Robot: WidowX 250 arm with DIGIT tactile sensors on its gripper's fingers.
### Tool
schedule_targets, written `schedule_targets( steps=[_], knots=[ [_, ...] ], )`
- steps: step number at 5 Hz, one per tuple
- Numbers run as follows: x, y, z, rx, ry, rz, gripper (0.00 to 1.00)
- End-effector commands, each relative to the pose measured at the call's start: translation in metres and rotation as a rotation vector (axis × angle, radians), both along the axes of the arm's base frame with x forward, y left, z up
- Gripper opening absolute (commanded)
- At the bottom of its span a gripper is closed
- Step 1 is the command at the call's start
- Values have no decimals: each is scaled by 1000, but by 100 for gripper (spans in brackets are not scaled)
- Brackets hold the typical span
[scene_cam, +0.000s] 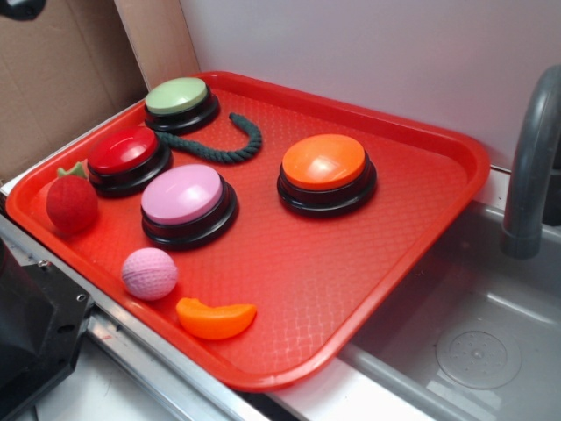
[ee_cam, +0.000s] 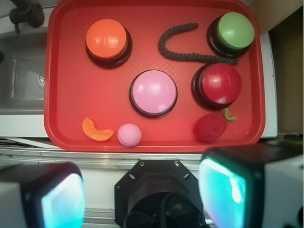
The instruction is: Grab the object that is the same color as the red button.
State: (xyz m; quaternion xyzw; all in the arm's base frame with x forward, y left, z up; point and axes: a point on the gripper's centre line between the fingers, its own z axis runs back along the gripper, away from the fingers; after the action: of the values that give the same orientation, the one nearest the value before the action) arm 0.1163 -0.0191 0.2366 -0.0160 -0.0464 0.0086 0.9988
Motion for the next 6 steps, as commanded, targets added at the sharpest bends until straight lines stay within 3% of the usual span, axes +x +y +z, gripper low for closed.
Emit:
schedule_targets(
  steps=[1, 2, 3, 5, 6],
  knots=[
    [0, 0, 0, 0, 0, 0, 100],
    [-1, 10, -9, 4, -50, 18, 100],
    [0, 17, -16, 16, -49, 46, 100],
    [-6, 54, -48, 45, -139, 187, 100],
    [-15, 73, -68, 42, -141, 253, 100]
  ],
)
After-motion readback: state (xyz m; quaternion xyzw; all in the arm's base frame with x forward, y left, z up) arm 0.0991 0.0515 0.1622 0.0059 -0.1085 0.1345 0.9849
